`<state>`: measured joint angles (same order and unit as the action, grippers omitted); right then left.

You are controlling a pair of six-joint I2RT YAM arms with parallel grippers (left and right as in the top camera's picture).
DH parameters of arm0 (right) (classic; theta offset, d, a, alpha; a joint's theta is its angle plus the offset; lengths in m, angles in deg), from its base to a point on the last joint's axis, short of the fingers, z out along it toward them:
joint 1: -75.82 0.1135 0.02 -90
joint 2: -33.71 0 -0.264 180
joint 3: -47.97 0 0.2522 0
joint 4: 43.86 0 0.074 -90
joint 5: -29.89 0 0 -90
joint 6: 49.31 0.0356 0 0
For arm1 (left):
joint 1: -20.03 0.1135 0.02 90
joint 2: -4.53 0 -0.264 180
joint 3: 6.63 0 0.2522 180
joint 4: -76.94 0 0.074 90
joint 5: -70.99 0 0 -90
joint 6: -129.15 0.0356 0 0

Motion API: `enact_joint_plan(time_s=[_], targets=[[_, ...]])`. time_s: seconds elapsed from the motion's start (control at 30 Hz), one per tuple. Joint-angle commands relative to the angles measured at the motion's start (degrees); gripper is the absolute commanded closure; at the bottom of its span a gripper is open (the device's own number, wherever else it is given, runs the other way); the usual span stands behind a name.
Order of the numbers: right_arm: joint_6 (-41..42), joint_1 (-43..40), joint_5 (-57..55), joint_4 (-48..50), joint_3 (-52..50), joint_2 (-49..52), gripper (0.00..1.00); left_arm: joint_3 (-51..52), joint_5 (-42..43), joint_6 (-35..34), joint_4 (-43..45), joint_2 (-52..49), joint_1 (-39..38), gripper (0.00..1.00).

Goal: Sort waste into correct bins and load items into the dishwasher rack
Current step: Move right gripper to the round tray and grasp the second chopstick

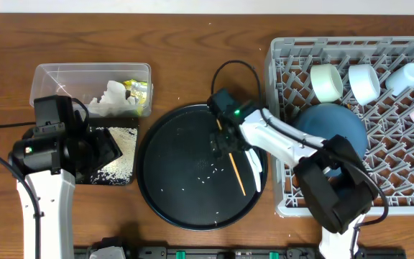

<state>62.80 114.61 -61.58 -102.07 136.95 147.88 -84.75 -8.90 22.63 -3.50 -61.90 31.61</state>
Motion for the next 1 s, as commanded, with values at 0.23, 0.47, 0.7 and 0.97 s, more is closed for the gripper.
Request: enact_joint_plan(time_s=[0.23, 0.47, 0.7, 0.97], targets=[[5.7, 4.0, -9.2, -1.0, -0.3, 0.5, 0.1, 0.4, -0.3, -0.2, -0.2, -0.7, 0.2, 0.31], [5.7, 4.0, -14.0, -4.2, 2.0, -1.7, 0.05, 0.4, -0.3, -0.2, -0.2, -0.8, 0.3, 0.31], [5.7, 4.4, -12.2, -3.0, 2.3, -4.4, 0.12, 0.4, -0.3, -0.2, -0.2, -1.4, 0.2, 0.31], [5.7, 5.3, -7.4, -2.6, 1.2, -3.8, 0.24, 0.4, -0.3, -0.3, -0.2, -2.4, 0.2, 0.31]])
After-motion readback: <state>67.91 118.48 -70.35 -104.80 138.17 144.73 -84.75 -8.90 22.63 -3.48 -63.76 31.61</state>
